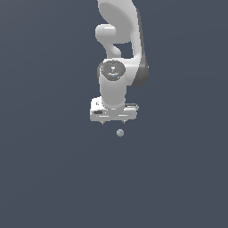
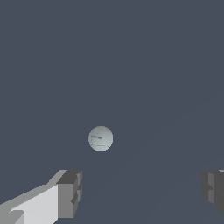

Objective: Pick up the object and move it to a goal position.

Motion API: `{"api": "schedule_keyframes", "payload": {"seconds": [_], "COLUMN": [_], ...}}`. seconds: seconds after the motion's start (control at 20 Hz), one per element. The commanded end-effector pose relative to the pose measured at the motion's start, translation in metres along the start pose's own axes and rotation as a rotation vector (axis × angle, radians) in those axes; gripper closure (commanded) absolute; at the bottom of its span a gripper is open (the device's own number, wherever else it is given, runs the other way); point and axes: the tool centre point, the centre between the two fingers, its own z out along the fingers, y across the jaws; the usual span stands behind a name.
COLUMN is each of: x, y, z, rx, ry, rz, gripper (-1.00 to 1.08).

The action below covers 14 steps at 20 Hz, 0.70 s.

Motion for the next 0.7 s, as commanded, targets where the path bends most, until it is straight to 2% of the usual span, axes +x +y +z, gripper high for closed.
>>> {"api": "schedule_keyframes", "payload": {"seconds": [0.0,0.3,0.65], "x": [0.0,0.001,0.001], "y": [0.0,-0.005,-0.019], "z": [0.0,0.01,0.039], "rx": [0.0,-0.002,-0.006], "ry": [0.0,0.008,0.033], "rz": [-0.001,-0.019,-0.074], "gripper": [-0.92,-0.92,-0.92]}}
